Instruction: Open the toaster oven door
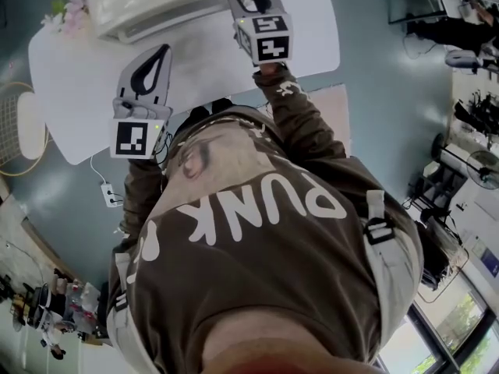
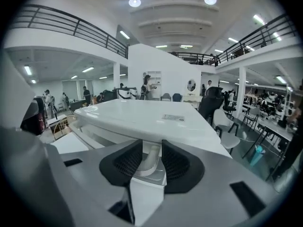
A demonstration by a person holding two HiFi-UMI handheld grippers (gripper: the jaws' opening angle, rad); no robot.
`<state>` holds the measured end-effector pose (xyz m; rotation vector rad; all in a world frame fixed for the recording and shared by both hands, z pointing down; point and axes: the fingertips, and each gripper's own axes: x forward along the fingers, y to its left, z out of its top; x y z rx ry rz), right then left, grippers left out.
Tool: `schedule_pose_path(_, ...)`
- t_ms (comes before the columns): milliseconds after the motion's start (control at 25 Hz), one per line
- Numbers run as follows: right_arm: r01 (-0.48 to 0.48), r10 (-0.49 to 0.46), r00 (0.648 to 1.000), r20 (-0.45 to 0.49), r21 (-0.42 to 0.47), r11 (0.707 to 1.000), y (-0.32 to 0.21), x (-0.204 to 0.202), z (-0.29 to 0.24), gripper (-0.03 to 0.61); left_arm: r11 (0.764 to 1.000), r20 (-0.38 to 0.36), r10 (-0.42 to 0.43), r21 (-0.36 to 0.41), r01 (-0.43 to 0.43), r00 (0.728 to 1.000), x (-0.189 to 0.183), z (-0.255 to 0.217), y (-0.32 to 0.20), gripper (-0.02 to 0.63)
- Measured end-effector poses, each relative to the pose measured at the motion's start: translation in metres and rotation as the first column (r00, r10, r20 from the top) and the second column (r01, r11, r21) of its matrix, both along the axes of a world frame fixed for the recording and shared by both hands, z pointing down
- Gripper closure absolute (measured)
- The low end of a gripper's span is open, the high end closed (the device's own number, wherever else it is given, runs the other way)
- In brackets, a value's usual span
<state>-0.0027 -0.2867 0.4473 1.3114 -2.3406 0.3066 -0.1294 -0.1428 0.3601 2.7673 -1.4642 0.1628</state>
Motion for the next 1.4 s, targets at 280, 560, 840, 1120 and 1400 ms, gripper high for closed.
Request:
schedule_pose_path(280,0.013,-0.014,0.999,-0.029,-0.034,0.999,0.009,0.002,0.001,0.480,1.000,-0.007,0.024,0.004,-0.024,1.000,0.002,-0.004,-0.009,0.611)
schedule_pose_path(560,0.026,-0.026,0.999,-0.047,-0.017,1.000,0.041,0.014,0.010,0.485,0.999,-0.022,0.037,0.004,-0.037,0.999,0.006,-0.006,-0.011,0.611)
schedule_pose_path(840,0.044,-0.047,0.992,-0.116,-0.031,0.999,0.086,0.026,0.033,0.483,0.999,-0.022,0.040,0.009,-0.040,0.999,0.005,-0.006,-0.016,0.611)
schedule_pose_path(1120,0.064,-0.071,0.987,-0.148,-0.052,0.997,0.113,0.035,0.054,0.482,0.999,-0.020,0.042,0.007,-0.042,0.999,0.008,-0.005,-0.015,0.611)
schedule_pose_path(1400,0.059,-0.052,0.984,-0.170,0.040,0.997,0.141,0.045,0.076,0.479,0.999,-0.017,0.043,-0.003,-0.043,0.999,0.013,-0.005,-0.011,0.611)
